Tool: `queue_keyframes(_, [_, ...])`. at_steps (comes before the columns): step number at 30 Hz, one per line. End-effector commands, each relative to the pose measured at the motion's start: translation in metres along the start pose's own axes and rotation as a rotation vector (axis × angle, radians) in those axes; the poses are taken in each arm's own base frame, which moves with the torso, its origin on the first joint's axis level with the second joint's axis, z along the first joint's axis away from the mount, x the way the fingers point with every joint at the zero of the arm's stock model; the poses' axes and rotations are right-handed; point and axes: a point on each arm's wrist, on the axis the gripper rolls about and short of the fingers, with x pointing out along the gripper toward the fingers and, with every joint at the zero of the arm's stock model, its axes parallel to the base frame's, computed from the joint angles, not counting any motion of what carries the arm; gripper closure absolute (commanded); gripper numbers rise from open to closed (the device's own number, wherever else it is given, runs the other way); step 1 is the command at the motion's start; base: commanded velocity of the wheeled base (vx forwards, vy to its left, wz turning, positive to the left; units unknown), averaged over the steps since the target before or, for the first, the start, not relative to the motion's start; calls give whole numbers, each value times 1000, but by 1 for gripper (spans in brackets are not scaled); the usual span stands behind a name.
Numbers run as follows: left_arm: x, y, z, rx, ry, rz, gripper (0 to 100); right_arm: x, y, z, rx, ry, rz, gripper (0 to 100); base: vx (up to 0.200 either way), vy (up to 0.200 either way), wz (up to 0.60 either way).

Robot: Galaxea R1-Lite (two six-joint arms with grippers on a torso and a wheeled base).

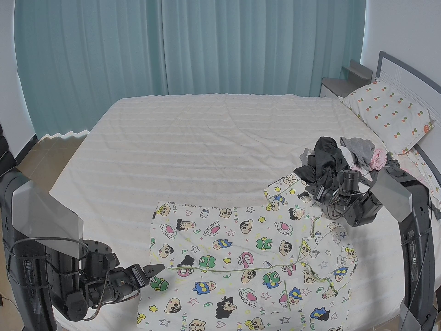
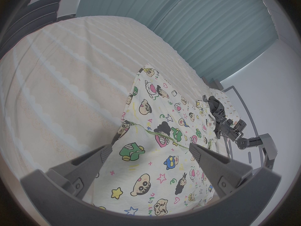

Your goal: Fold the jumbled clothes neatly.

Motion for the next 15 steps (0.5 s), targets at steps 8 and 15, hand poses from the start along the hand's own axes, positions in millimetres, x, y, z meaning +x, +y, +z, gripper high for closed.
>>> queue_keyframes(8, [-3, -4, -4, 9, 0, -3, 0, -123, 11, 31, 32, 24, -57, 0, 0, 0, 0])
queue_keyframes(15, [-3, -4, -5, 14, -14, 14, 0, -197, 19, 2, 46, 135, -59, 0, -200, 0, 0])
